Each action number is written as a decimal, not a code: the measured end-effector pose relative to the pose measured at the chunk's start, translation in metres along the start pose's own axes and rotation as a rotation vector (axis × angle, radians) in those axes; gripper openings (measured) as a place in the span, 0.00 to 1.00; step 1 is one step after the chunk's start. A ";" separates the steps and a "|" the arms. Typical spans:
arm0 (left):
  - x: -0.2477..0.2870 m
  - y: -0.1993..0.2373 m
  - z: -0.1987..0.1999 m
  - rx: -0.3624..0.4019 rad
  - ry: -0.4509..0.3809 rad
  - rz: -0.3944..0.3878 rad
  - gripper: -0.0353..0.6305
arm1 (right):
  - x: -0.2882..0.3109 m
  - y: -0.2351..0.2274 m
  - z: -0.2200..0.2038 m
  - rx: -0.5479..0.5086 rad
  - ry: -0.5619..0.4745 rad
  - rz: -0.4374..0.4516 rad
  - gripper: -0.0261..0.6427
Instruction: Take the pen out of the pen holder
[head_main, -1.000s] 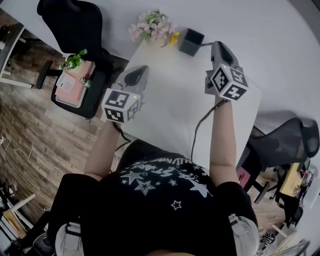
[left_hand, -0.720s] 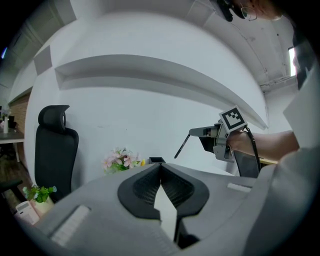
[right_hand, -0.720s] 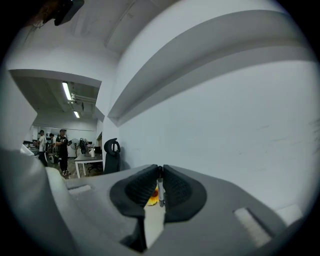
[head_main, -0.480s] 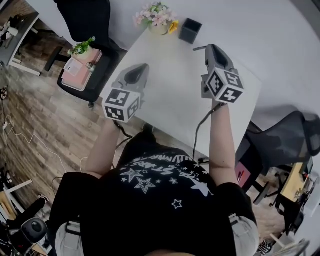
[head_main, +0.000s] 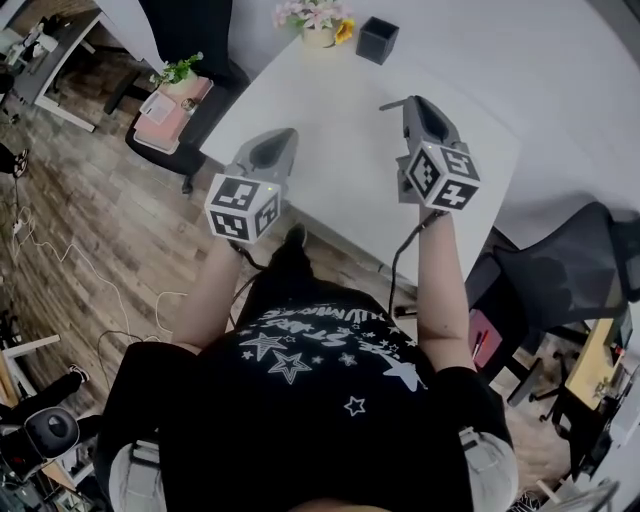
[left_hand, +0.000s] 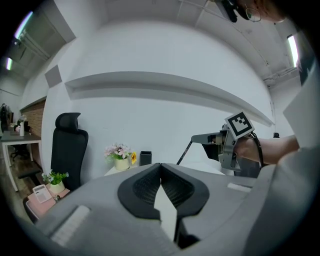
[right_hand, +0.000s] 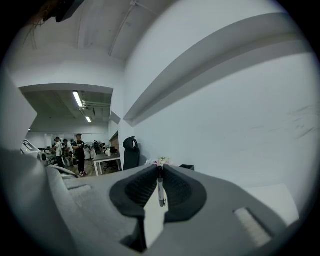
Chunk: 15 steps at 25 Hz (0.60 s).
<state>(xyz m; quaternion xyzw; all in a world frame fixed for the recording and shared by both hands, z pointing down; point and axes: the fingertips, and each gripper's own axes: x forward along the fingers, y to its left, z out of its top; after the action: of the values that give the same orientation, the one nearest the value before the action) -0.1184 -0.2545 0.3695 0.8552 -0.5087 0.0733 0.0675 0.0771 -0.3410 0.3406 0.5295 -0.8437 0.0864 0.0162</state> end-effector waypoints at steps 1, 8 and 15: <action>-0.007 -0.010 -0.002 0.003 0.001 0.002 0.07 | -0.011 0.001 -0.004 0.004 0.002 0.005 0.09; -0.053 -0.073 -0.020 0.021 0.014 0.028 0.07 | -0.084 0.014 -0.032 0.006 0.024 0.061 0.09; -0.097 -0.120 -0.045 0.017 0.048 0.070 0.07 | -0.135 0.020 -0.062 0.016 0.056 0.109 0.09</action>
<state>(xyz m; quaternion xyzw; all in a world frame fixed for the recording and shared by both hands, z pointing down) -0.0613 -0.1058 0.3897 0.8354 -0.5358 0.1005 0.0696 0.1145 -0.2020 0.3826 0.4801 -0.8699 0.1089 0.0307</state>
